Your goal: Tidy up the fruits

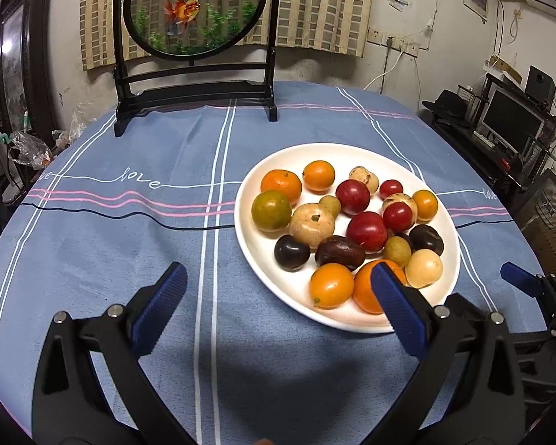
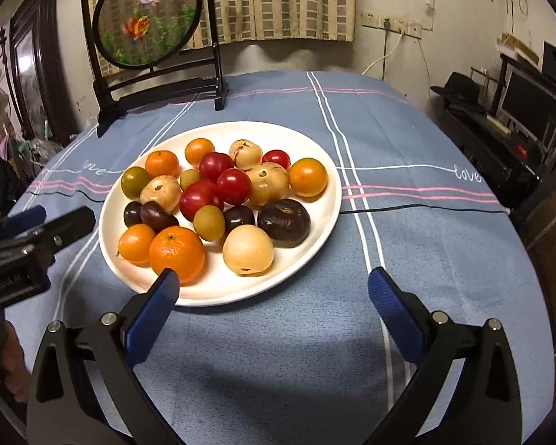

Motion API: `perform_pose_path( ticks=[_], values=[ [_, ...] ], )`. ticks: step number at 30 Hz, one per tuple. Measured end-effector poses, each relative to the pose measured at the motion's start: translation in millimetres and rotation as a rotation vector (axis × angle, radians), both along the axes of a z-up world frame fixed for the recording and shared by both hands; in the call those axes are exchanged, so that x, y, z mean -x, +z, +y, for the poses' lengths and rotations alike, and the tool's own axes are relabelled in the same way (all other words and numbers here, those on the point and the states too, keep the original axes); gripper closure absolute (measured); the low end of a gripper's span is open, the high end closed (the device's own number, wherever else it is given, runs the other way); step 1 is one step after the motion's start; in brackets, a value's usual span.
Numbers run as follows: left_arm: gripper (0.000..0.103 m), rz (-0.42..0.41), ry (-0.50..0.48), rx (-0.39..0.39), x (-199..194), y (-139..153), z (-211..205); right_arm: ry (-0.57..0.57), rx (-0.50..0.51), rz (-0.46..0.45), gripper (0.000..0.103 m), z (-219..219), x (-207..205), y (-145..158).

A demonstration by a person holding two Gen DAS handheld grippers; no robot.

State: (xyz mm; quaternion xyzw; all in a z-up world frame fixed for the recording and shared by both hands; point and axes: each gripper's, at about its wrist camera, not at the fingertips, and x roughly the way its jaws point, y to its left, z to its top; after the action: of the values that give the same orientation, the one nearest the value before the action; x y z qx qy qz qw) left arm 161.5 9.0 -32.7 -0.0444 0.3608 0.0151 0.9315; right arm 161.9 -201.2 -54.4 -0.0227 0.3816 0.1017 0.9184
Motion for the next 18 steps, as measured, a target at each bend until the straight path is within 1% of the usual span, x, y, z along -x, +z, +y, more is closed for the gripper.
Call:
perform_pose_path(
  ticks=[5,10,15,18],
  values=[
    [0.002,-0.003,0.0,-0.009,-0.5,-0.2,-1.1,-0.005,-0.02,0.003,0.001,-5.1,-0.6,0.1],
    [0.002,0.003,-0.022,-0.009,0.2,-1.8,-4.8,-0.016,-0.052,0.012,0.001,-10.9,-1.4,-0.8],
    [0.002,-0.031,-0.016,-0.014,4.6,1.6,-4.2,-0.012,-0.053,0.011,0.001,-9.3,-0.6,-0.6],
    [0.002,-0.032,-0.008,-0.013,4.4,2.4,-3.8,-0.011,-0.051,0.015,0.001,-8.7,-0.7,-1.3]
  ],
)
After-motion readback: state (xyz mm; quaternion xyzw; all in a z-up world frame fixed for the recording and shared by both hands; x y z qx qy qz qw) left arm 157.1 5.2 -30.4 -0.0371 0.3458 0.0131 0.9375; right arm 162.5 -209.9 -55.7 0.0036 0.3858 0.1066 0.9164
